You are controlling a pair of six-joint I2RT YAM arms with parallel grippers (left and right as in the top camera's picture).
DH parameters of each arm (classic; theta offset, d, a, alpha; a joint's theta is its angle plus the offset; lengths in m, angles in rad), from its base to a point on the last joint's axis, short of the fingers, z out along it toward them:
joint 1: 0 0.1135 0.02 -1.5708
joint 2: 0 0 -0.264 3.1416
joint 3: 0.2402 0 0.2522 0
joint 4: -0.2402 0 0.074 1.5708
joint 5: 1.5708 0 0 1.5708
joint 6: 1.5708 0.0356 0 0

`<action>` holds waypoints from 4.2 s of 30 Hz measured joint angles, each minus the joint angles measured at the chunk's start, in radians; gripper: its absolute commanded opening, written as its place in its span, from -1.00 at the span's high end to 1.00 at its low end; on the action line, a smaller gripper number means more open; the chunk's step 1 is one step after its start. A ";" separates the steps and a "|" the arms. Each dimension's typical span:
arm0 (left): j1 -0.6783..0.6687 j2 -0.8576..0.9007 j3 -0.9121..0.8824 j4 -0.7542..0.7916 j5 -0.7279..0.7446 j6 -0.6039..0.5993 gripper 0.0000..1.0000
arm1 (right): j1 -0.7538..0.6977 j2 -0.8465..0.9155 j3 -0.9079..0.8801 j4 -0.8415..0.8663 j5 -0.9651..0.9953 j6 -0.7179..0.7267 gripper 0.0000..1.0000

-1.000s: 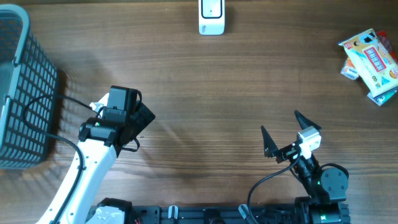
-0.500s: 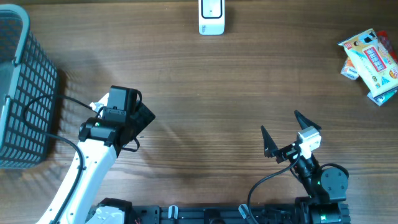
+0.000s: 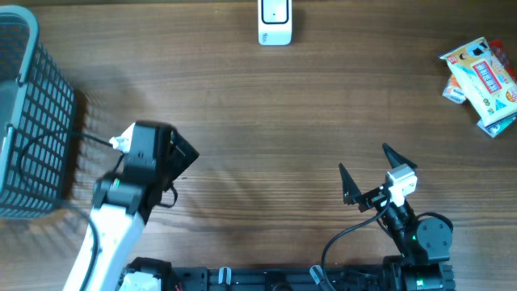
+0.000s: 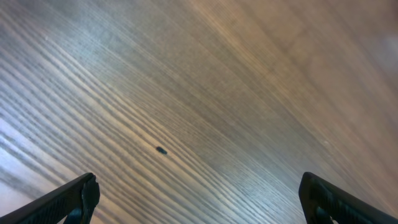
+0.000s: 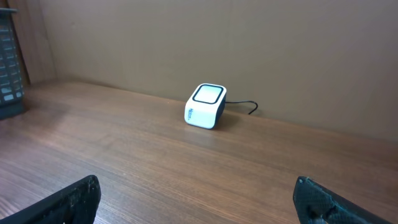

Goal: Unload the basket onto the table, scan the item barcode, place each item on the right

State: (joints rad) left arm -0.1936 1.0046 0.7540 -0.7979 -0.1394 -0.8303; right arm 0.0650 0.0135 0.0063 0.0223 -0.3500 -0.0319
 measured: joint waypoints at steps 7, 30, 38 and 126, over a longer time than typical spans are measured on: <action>0.000 -0.417 -0.307 0.292 0.127 0.298 -1.00 | 0.000 -0.001 0.000 0.000 0.003 0.000 -0.99; 0.095 -0.926 -0.458 0.373 0.400 0.747 -1.00 | 0.000 -0.001 0.000 0.000 0.003 0.000 -0.99; 0.134 -0.990 -0.554 0.525 0.400 0.751 -1.00 | 0.000 -0.001 0.000 0.000 0.003 0.000 -1.00; 0.181 -0.992 -0.743 0.726 0.159 0.720 -1.00 | 0.000 -0.001 0.000 0.000 0.003 0.000 -1.00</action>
State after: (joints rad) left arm -0.0128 0.0128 0.0105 -0.0723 0.0193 -0.1101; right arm 0.0650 0.0128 0.0063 0.0223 -0.3466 -0.0319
